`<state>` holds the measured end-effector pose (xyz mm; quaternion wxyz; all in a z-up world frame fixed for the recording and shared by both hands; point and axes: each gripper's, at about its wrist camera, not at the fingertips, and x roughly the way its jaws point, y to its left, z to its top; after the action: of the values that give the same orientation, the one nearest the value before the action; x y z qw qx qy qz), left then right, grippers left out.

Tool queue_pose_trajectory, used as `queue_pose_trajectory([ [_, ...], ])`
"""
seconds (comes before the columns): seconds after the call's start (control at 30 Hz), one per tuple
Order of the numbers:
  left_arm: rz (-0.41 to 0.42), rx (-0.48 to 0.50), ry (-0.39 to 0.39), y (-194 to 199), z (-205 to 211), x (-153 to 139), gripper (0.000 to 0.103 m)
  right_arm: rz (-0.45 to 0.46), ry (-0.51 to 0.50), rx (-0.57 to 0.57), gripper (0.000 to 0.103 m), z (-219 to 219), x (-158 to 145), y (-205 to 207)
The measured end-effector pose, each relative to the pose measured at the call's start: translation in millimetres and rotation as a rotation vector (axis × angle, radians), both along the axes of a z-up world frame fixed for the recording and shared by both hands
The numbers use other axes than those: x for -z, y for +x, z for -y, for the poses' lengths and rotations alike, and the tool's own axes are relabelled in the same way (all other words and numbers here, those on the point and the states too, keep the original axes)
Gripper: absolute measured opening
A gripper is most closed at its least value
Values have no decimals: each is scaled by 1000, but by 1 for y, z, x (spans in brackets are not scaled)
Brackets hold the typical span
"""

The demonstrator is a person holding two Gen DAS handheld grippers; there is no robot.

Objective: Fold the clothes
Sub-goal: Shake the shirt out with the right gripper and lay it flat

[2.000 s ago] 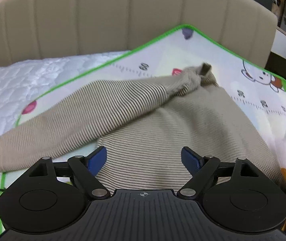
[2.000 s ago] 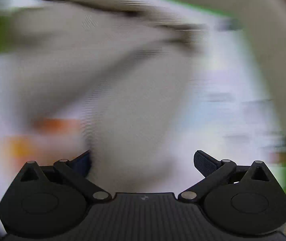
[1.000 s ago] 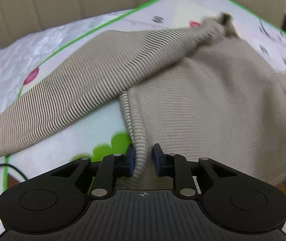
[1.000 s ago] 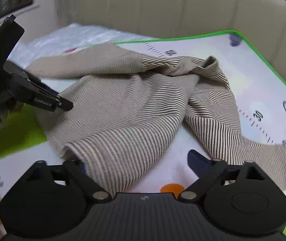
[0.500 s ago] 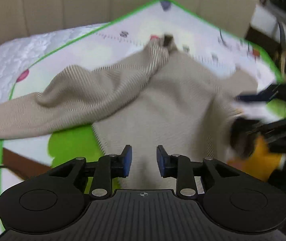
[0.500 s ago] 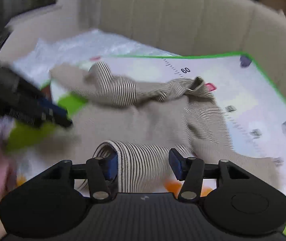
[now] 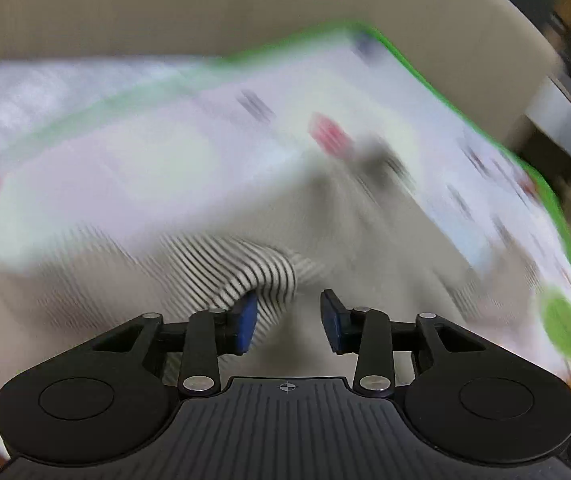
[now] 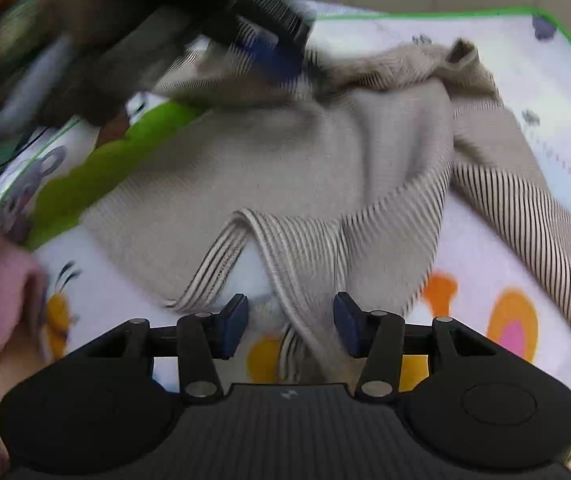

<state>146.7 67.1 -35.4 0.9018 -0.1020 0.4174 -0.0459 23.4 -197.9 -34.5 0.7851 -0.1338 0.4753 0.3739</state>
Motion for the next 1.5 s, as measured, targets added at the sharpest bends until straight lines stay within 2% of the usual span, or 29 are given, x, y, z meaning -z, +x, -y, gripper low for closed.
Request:
queue_pose_trajectory([
  [0.1,132,-215,123,27,-38,-24,40,-33,63,15,48,23,-20,-4],
  [0.13,153,-262,141,33,-50,-30,42,-30,85,29,50,32,-30,-5],
  [0.2,136,-291,104,35,-70,-38,56,41,103,109,50,50,-49,8],
  [0.23,127,-290,75,29,-73,-39,59,105,79,144,50,55,-55,14],
  [0.27,121,-284,53,19,-73,-40,64,177,44,176,50,59,-60,21],
  [0.3,114,-272,37,9,-69,-40,70,277,-37,170,50,58,-60,25],
  [0.37,90,-211,8,-14,-50,-37,71,430,-196,84,50,50,-46,33],
  [0.43,65,-125,-44,-38,-25,-31,74,477,-295,21,50,38,-23,46],
  [0.5,40,-39,-94,-58,0,-21,82,503,-357,-12,50,23,-1,62],
  [0.53,21,4,-108,-64,12,-16,83,519,-389,-24,50,14,11,70],
  [0.63,-34,112,-81,-70,38,0,84,596,-489,-47,21,-1,31,95],
  [0.7,-58,123,-25,-63,39,10,84,674,-546,-12,17,3,21,118],
  [0.77,-62,80,10,-48,27,16,84,740,-608,60,15,16,3,147],
  [0.8,-55,47,25,-39,19,17,80,779,-654,94,15,25,-6,162],
  [0.9,10,-144,108,-13,-15,10,74,851,-790,161,15,42,-20,201],
  [0.97,60,-280,183,0,-40,3,75,815,-807,205,20,55,-30,215],
  [1.0,63,-317,189,2,-50,-1,76,793,-811,227,23,61,-35,222],
  [1.07,46,-356,162,4,-66,-6,81,725,-680,281,27,74,-53,216],
  [1.13,37,-326,119,-5,-70,-8,85,640,-500,318,27,81,-70,198],
  [1.2,24,-232,103,-21,-60,-5,86,532,-342,263,27,78,-74,163],
  [1.3,-1,-16,74,-48,-21,3,85,364,-146,139,26,63,-69,107],
  [1.37,-38,131,32,-55,4,8,85,291,-76,74,26,50,-65,84],
  [1.43,-64,211,44,-44,23,18,85,242,-30,23,26,37,-61,66],
  [1.47,-67,189,67,-34,24,22,84,231,-20,9,26,32,-58,64],
  [1.5,-61,108,94,-19,17,22,80,222,-16,0,26,28,-58,62],
])
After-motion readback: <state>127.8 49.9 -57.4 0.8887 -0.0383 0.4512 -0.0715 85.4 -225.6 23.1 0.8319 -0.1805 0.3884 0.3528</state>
